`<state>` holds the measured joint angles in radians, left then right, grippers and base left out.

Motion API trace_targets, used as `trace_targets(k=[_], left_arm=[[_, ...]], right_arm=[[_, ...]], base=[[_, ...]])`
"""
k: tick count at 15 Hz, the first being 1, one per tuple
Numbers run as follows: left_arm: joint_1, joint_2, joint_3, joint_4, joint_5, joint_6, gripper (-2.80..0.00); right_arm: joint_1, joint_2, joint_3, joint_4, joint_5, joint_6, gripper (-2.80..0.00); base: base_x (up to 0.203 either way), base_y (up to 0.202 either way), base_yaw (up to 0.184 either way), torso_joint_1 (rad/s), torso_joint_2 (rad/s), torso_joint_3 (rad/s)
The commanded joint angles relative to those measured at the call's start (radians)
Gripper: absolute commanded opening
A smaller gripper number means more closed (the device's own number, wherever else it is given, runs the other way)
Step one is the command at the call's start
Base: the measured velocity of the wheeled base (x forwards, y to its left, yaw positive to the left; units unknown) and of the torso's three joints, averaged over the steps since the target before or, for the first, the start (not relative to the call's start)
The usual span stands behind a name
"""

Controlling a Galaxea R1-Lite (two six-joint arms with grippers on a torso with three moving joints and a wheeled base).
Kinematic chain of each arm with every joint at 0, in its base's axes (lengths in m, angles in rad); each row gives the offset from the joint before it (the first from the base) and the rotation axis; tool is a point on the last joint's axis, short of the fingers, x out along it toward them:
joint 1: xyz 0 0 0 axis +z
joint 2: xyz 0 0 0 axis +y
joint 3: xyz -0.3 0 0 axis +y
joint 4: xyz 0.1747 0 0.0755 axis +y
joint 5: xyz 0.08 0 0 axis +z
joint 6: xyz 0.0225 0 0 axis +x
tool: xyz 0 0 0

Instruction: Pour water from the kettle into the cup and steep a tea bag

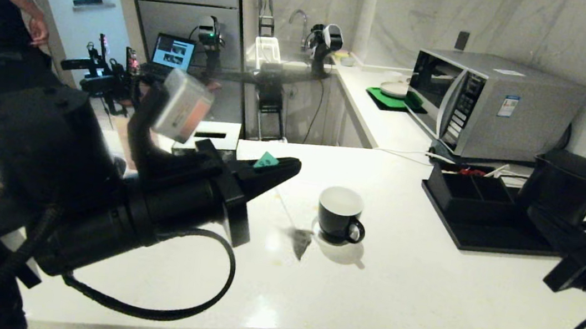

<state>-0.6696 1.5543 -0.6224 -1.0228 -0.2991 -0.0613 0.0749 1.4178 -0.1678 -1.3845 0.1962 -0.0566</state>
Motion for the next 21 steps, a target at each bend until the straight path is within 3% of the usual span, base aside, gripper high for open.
trace_targets(k=[1, 3, 6, 9, 14, 17, 21], left_arm=[[0.006, -0.011, 0.014, -0.007, -0.002, -0.001, -2.8], [0.013, -0.013, 0.032, -0.007, -0.002, -0.002, -2.8], [0.013, -0.01, 0.038, -0.007, -0.002, -0.002, -2.8], [0.016, -0.008, 0.038, -0.007, 0.0, -0.002, -2.8], [0.036, -0.007, 0.043, -0.007, 0.009, -0.005, -2.8], [0.041, -0.006, 0.044, -0.003, 0.009, -0.003, -2.8], [0.044, -0.006, 0.044, -0.005, 0.009, -0.005, -2.8]], right_arm=[[0.0, -0.074, 0.073, -0.008, 0.002, -0.001, -2.8], [0.0, -0.14, 0.152, -0.005, 0.0, -0.003, -2.8], [0.0, -0.227, 0.168, 0.012, -0.009, 0.017, -2.8], [-0.006, -0.34, 0.168, 0.074, -0.072, 0.019, -2.8], [-0.008, -0.707, 0.168, 0.426, -0.165, -0.014, -2.8], [-0.013, -0.928, 0.168, 0.764, -0.264, -0.039, -2.8], [-0.028, -1.063, 0.168, 0.957, -0.311, -0.044, -2.8]], base=[[0.0, 0.0, 0.0, 0.0, 0.0, 0.0], [0.0, 0.0, 0.0, 0.0, 0.0, 0.0], [0.0, 0.0, 0.0, 0.0, 0.0, 0.0], [0.0, 0.0, 0.0, 0.0, 0.0, 0.0], [0.0, 0.0, 0.0, 0.0, 0.0, 0.0], [0.0, 0.0, 0.0, 0.0, 0.0, 0.0], [0.0, 0.0, 0.0, 0.0, 0.0, 0.0]])
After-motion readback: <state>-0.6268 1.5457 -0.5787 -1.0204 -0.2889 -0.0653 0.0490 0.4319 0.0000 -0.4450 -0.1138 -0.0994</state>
